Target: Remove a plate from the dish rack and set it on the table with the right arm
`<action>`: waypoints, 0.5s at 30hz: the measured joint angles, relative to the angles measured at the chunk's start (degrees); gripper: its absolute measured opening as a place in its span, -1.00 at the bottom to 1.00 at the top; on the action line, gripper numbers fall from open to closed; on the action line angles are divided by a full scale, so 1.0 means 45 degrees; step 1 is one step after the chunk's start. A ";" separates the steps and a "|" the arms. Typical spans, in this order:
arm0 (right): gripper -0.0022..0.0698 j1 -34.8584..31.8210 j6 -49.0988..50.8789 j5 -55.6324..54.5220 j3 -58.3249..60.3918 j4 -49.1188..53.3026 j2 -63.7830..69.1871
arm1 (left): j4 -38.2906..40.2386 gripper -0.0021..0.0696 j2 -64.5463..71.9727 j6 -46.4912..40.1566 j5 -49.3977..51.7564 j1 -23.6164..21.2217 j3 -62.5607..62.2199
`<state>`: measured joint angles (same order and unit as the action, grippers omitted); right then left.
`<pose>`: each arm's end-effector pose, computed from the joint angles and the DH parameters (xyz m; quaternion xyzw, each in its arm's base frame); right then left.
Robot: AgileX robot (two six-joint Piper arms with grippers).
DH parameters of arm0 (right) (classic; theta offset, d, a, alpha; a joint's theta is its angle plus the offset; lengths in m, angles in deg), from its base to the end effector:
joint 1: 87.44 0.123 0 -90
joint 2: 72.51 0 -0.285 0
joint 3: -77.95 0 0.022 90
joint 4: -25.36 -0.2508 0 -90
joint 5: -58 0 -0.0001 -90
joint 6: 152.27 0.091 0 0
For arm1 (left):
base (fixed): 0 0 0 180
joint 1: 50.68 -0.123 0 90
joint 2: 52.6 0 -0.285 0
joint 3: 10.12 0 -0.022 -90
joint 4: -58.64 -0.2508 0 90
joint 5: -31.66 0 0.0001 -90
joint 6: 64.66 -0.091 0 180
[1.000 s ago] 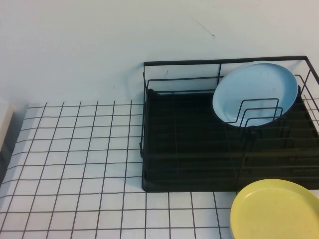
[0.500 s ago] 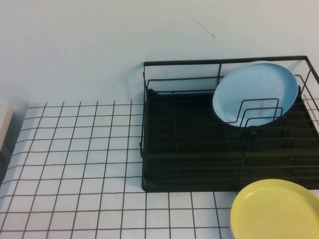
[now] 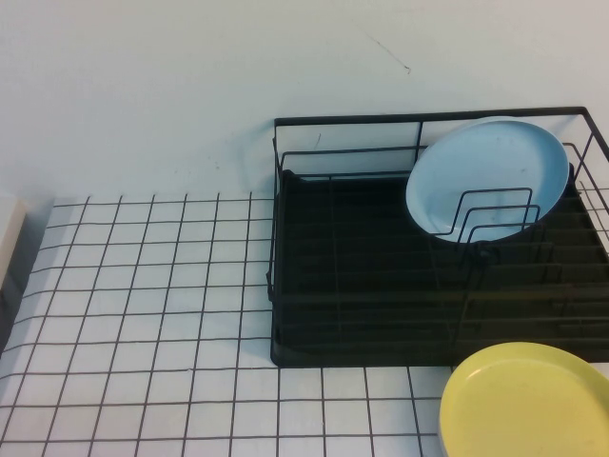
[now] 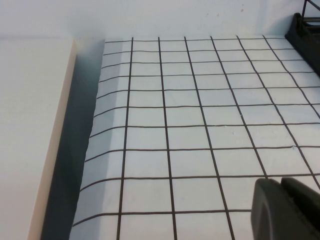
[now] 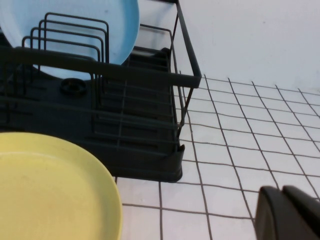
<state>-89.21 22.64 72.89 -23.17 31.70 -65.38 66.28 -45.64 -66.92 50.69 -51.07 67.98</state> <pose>0.0551 -0.0043 0.1806 -0.0544 0.7686 -0.0829 0.6319 0.0533 -0.0036 0.1791 -0.0235 0.7872 -0.0417 0.6148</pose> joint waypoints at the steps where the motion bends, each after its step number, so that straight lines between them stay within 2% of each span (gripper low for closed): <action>1: -0.95 0.0000 -0.0008 0.0000 0.0000 0.0000 0.0000 | 0.0000 -0.95 0.0000 0.0000 0.0000 0.0000 0.0000; 15: -0.95 0.0000 -0.0029 0.0333 0.0000 0.0000 0.0000 | 0.0000 -0.95 0.0000 0.0000 0.0000 0.0000 0.0000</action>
<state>-89.21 22.51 74.39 -23.17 31.70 -65.38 66.28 -45.64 -66.92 50.69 -51.07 67.98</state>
